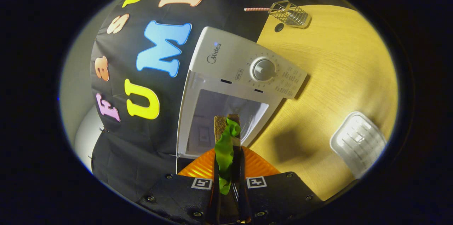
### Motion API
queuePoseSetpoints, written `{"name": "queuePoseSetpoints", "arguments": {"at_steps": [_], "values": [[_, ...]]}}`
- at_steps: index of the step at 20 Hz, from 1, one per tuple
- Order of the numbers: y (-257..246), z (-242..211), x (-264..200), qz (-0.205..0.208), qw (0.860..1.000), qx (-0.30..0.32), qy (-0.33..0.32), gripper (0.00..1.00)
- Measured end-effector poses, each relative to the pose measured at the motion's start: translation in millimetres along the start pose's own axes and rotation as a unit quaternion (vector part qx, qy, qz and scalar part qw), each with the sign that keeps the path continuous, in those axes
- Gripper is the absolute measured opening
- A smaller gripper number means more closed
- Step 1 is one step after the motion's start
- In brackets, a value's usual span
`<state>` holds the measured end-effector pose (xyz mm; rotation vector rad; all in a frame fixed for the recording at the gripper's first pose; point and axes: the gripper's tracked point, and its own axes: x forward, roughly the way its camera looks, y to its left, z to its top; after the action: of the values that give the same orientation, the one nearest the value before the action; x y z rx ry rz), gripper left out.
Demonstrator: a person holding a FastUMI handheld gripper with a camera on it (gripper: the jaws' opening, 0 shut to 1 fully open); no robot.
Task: Open the microwave, put the food inside, and close the microwave door.
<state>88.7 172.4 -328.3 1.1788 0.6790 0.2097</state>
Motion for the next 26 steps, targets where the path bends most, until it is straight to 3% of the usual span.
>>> {"name": "queuePoseSetpoints", "arguments": {"at_steps": [7,17,26], "values": [[13,-3,75,0.014,0.994,0.075,-0.075,0.21],[1,-3,159,0.01,0.979,0.121,-0.165,0.21],[-6,2,209,-0.028,0.976,0.094,-0.196,0.21]]}}
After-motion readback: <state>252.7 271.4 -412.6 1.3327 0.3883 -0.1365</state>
